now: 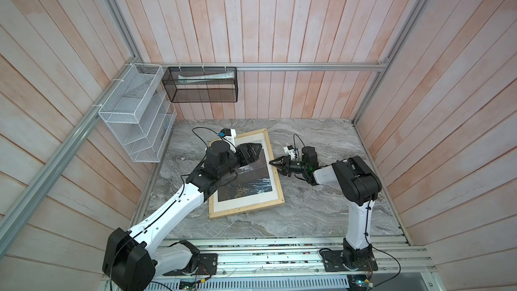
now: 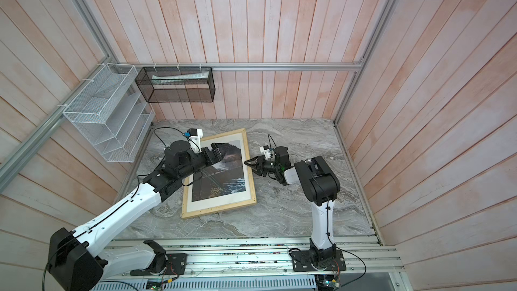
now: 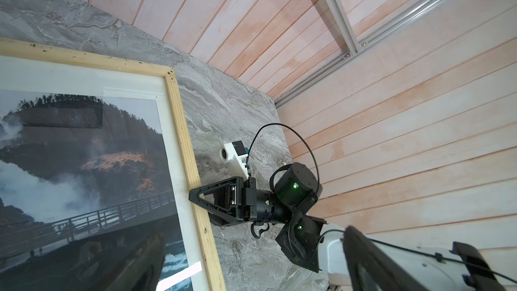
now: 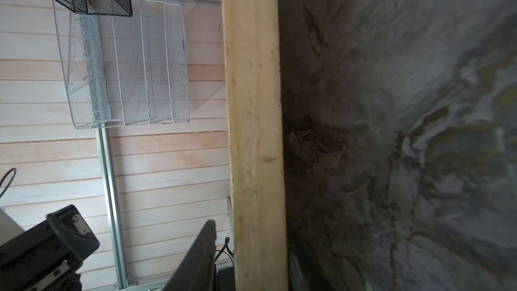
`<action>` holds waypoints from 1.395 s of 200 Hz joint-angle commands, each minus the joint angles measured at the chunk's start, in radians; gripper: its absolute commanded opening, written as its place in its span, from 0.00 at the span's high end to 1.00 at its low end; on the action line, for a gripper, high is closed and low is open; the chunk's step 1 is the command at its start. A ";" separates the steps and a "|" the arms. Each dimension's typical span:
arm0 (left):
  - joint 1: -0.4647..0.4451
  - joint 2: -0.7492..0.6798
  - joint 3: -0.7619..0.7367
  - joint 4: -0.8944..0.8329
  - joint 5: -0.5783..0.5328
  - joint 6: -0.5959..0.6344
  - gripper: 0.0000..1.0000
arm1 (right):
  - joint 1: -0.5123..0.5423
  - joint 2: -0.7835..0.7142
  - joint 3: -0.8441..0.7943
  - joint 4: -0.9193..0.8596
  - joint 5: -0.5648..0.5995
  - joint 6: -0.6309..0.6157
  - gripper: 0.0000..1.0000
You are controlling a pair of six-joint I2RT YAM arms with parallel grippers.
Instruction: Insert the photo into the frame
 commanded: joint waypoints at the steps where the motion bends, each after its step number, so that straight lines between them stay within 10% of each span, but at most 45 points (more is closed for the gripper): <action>1: 0.006 0.023 0.079 -0.025 0.134 0.166 0.00 | -0.009 -0.004 0.051 -0.024 -0.041 -0.081 0.65; 89: 0.011 -0.026 0.083 -0.376 -0.599 0.265 0.00 | -0.090 -0.037 0.022 -0.154 -0.011 -0.209 0.75; 279: 0.084 0.053 -0.224 -0.090 -0.372 0.221 0.04 | -0.289 -0.222 -0.158 -0.601 0.225 -0.587 0.60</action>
